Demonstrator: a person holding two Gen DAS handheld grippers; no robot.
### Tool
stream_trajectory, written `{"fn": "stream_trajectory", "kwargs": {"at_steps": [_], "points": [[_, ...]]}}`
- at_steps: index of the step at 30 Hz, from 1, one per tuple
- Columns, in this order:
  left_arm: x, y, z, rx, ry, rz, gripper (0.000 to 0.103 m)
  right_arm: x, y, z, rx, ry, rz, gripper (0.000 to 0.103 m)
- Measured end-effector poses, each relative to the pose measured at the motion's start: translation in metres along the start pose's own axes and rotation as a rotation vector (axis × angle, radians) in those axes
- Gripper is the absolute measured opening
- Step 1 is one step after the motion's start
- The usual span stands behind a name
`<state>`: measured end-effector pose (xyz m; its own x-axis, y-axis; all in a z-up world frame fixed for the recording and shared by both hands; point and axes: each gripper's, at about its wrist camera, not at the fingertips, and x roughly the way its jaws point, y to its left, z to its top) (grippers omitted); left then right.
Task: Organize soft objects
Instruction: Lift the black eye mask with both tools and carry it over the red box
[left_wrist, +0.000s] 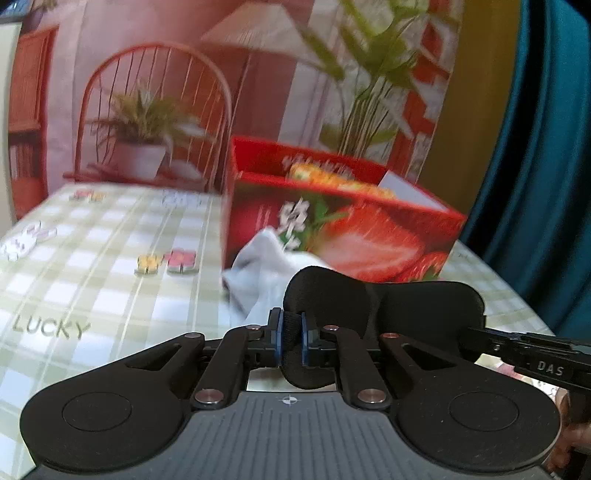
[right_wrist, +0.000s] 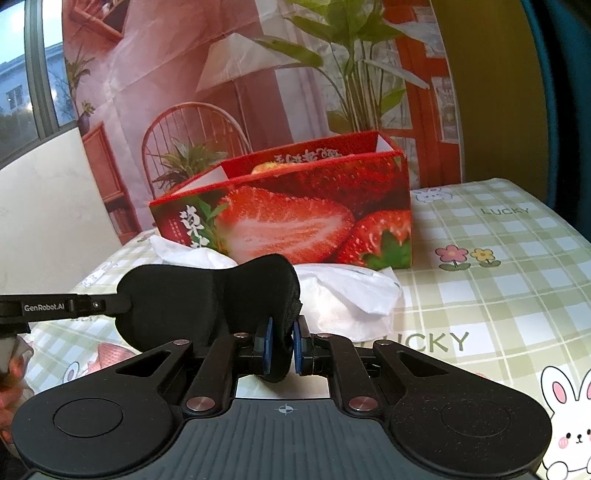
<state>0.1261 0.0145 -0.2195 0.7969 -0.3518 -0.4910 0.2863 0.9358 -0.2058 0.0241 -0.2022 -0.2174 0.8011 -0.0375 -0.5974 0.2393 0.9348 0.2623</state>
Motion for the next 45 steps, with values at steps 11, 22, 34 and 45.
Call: {"fn": "stream_trajectory", "kwargs": {"at_steps": [11,22,34,45], "points": [[-0.034,-0.02,0.039,0.083,-0.195,0.01,0.01,-0.025,0.011,0.041,-0.059,-0.145,0.044,0.01],[-0.022,-0.036,0.111,0.149,-0.24,-0.018,0.01,-0.019,0.015,0.13,-0.118,-0.247,0.072,0.01],[0.059,-0.017,0.155,0.13,-0.024,0.006,0.01,0.047,0.004,0.196,-0.143,-0.112,0.053,0.01],[0.123,-0.011,0.152,0.157,0.177,0.046,0.01,0.115,-0.023,0.194,-0.032,0.138,0.007,0.01]]}}
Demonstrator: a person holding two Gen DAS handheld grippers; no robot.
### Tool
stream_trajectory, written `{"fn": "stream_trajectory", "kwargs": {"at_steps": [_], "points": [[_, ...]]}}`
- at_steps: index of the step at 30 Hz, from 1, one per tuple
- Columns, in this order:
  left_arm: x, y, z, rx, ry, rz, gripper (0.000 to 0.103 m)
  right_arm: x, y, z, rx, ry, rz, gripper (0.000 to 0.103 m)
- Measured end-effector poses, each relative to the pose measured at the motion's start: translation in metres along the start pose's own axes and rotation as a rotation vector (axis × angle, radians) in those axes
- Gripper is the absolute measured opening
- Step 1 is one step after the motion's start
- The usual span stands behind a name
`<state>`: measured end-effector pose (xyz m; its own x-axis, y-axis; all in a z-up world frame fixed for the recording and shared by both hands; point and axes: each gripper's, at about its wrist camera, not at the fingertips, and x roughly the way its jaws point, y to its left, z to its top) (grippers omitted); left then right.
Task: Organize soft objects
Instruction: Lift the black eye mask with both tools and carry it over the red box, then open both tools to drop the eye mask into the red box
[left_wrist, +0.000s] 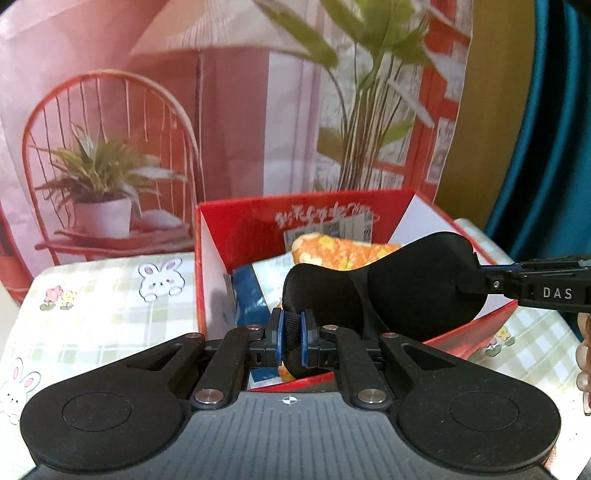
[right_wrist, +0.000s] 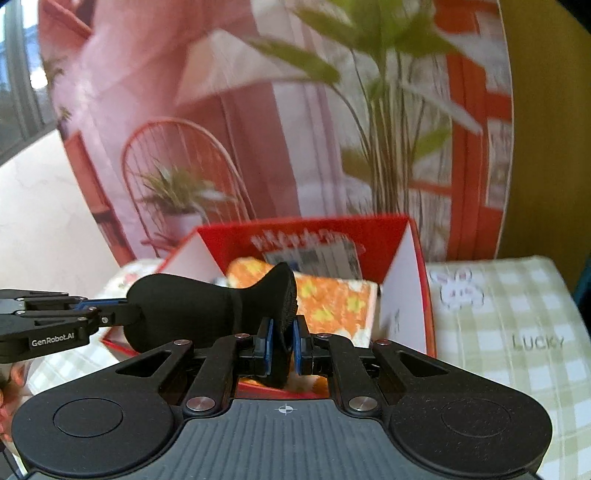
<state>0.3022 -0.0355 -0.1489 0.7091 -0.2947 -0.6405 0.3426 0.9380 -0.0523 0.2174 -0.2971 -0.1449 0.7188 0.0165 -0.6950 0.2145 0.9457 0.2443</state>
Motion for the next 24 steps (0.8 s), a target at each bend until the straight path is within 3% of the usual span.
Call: {"fn": "stream_trajectory", "kwargs": {"at_steps": [10,19,22,24], "points": [[0.028,0.003,-0.002,0.026,0.073,0.039,0.01,0.032,-0.017,-0.007,0.059,0.059,-0.056,0.01],[0.028,-0.003,-0.001,0.049,0.066,0.05,0.015,0.034,-0.021,-0.01,0.056,0.054,-0.094,0.014],[0.023,-0.006,0.0,0.062,0.056,0.057,0.035,0.028,-0.016,-0.011,0.015,0.015,-0.138,0.024],[0.018,-0.008,0.0,0.064,0.044,0.063,0.057,0.024,-0.013,-0.011,-0.006,0.0,-0.159,0.026]]}}
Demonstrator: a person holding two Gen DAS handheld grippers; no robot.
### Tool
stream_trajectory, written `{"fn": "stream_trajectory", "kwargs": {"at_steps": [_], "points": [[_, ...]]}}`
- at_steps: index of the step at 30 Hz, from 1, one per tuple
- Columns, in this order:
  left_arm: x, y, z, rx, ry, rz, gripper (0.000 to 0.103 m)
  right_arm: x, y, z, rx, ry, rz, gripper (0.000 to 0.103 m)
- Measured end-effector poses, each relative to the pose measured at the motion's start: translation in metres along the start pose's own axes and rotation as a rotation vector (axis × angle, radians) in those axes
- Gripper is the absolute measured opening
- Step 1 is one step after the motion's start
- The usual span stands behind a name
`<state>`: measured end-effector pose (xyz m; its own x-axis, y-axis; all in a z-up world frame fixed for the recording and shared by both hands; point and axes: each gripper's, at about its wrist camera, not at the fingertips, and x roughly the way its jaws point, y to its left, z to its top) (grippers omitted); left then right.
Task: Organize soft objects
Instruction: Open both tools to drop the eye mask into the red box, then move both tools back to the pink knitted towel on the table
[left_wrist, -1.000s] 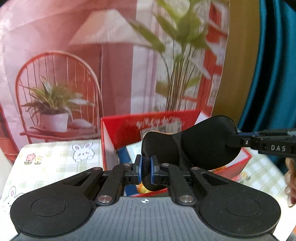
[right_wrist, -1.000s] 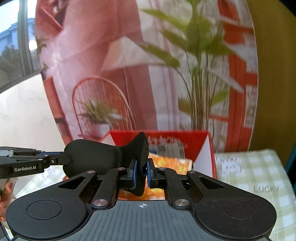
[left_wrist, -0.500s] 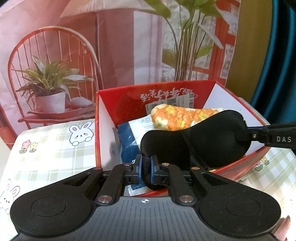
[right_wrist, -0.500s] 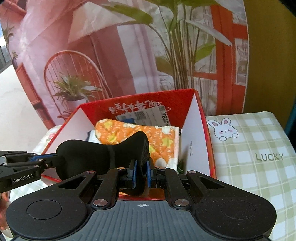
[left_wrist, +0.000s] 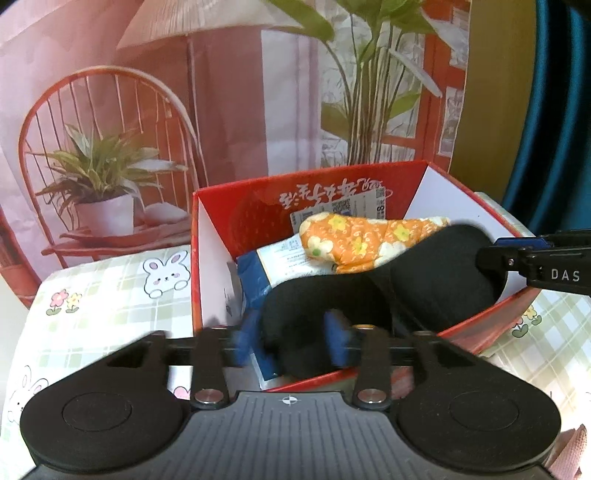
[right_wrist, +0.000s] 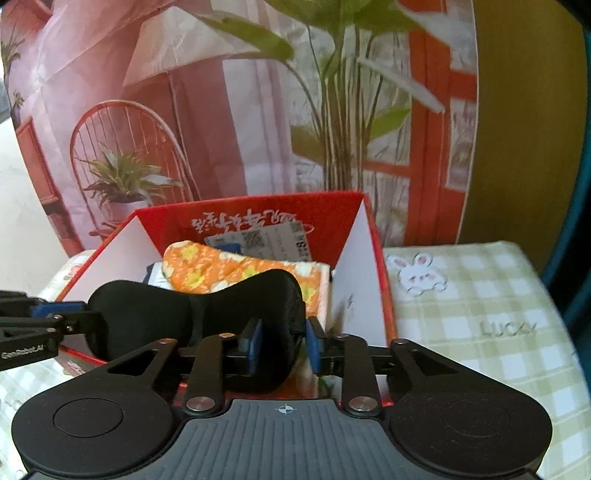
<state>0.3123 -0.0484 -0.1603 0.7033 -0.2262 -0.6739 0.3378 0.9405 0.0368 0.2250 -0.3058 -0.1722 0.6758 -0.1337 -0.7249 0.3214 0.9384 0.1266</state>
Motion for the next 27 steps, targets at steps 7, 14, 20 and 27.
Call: {"fn": "stream_trajectory", "kwargs": {"at_steps": [7,14,20,27], "points": [[-0.022,-0.006,-0.001,0.015,-0.041,0.016,0.079,-0.017,0.009,-0.001,-0.081,-0.043,-0.048,0.053],[-0.044,-0.006,-0.001,0.001,-0.064,0.036,0.1,-0.035,0.012,-0.003,-0.086,-0.058,-0.049,0.085],[-0.063,-0.008,-0.005,-0.012,-0.072,0.043,0.103,-0.054,0.013,-0.007,-0.084,-0.08,-0.029,0.103],[-0.093,-0.014,-0.03,-0.041,-0.071,0.031,0.103,-0.079,0.015,-0.023,-0.084,-0.087,0.006,0.103]]}}
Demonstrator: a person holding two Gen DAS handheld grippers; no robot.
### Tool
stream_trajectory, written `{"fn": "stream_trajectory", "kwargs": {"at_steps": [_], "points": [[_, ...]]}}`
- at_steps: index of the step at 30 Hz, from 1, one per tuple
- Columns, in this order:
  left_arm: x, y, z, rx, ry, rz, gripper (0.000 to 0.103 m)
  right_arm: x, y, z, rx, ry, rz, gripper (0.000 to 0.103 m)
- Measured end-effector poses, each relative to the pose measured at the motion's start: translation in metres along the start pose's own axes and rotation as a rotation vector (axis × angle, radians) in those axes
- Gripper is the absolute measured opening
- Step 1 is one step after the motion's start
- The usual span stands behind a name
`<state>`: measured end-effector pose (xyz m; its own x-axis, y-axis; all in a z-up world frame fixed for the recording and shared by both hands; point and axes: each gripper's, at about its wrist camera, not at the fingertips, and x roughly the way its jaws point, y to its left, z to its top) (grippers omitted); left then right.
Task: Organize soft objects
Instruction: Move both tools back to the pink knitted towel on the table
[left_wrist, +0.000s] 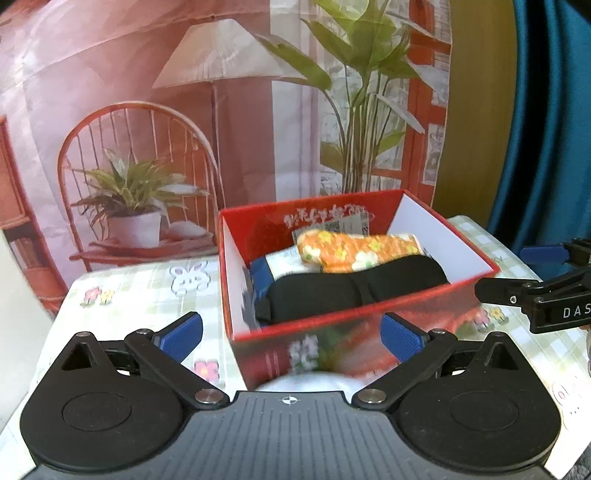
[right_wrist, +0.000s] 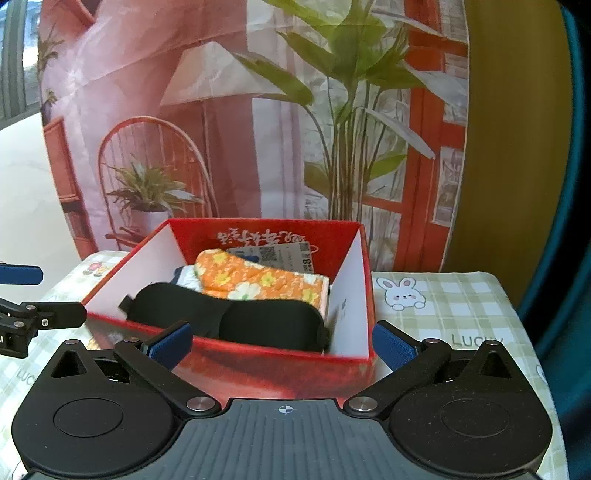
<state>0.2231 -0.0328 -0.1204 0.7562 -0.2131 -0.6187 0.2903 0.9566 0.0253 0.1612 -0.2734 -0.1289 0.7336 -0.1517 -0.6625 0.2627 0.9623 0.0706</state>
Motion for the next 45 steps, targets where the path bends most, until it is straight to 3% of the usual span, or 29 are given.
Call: {"fn": "stream_trajectory", "kwargs": {"at_steps": [11,24,35,45], "points": [[-0.028,-0.007,-0.091,-0.064,0.134,-0.053,0.103,-0.053,0.011,-0.078,-0.011,0.036,0.069,0.103],[-0.024,-0.01,-0.156,-0.131,0.228,-0.058,0.103,-0.069,0.028,-0.17,-0.044,0.211,0.038,0.103],[-0.004,-0.009,-0.172,-0.176,0.262,-0.03,0.102,-0.037,0.037,-0.181,-0.097,0.281,0.032,0.102],[0.007,-0.001,-0.177,-0.192,0.249,0.033,0.101,-0.009,0.035,-0.172,-0.062,0.24,0.031,0.102]]}}
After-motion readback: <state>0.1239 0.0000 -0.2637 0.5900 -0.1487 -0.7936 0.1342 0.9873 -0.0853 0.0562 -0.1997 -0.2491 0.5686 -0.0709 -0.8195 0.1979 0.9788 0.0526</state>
